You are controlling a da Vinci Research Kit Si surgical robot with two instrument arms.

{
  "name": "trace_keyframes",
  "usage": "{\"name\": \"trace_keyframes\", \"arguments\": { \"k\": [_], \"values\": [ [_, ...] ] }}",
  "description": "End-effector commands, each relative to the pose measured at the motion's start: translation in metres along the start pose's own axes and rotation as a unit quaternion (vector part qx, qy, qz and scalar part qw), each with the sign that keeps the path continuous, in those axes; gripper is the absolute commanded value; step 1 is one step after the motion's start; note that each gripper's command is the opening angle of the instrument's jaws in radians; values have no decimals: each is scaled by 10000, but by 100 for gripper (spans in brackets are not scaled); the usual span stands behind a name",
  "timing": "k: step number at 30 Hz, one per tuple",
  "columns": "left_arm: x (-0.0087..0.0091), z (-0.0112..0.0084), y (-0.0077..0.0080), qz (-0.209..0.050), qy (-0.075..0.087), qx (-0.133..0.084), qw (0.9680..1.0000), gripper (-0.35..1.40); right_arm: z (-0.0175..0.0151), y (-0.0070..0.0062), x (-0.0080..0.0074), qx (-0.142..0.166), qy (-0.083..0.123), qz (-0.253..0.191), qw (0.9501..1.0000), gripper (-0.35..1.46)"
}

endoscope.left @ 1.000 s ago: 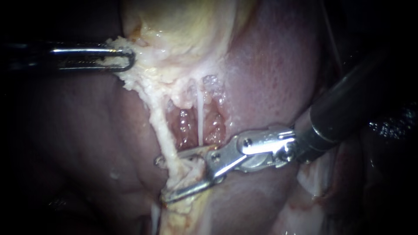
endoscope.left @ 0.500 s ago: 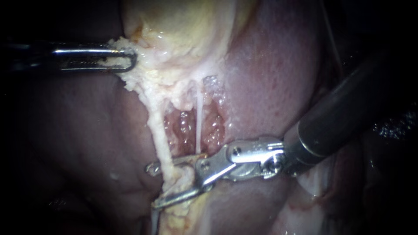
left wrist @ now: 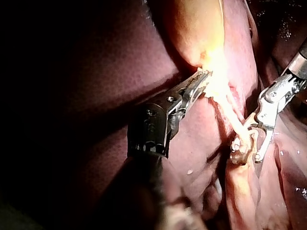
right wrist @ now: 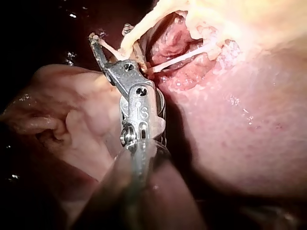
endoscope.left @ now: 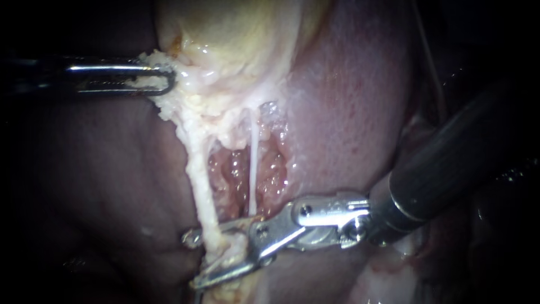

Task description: Clipping first clip left tube

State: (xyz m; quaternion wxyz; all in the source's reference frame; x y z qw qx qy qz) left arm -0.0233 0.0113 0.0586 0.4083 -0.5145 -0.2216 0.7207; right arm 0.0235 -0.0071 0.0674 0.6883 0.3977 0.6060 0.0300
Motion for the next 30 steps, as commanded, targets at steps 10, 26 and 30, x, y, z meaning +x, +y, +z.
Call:
{"name": "trace_keyframes", "arguments": {
  "k": [10, 26, 30],
  "values": [
    [0, 0, 0, 0, 1, -2, 10000, -35, -8, 1, 6, -9, 30, 976, 9952, -35],
    [0, 1, -1, 0, 1, -1, 10000, -35, -12, 2, 3, -47, -109, 1247, 9921, -35],
    [0, 1, -1, 0, 1, -1, 10000, -35, -12, 3, 2, -50, -111, 1274, 9918, -35]
  ]
}}
